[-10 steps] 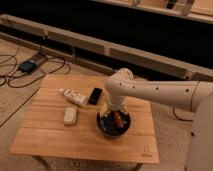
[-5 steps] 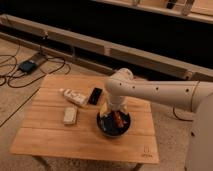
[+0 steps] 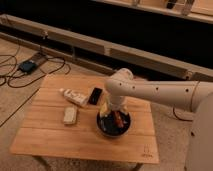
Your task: Place the eraser in the ceramic cup
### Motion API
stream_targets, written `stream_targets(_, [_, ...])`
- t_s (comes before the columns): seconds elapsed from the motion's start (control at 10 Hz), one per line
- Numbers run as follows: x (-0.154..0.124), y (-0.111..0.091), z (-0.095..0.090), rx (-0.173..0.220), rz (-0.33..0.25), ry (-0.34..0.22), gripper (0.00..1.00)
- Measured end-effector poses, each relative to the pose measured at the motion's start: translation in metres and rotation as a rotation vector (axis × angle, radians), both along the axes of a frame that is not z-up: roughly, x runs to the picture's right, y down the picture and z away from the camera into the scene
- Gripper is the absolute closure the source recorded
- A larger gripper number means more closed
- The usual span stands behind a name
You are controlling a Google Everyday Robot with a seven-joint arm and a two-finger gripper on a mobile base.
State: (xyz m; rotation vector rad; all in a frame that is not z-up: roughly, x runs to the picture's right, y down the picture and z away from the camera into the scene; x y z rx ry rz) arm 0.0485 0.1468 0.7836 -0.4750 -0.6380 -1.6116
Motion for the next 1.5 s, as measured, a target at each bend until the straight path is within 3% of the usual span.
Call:
stream_targets(0.8, [0.0, -0.001, 0.0, 0.0, 0.001, 0.0, 0.2])
stream_targets(1.5, [-0.067, -0.049, 0.051, 0.061, -0.002, 0.041, 0.2])
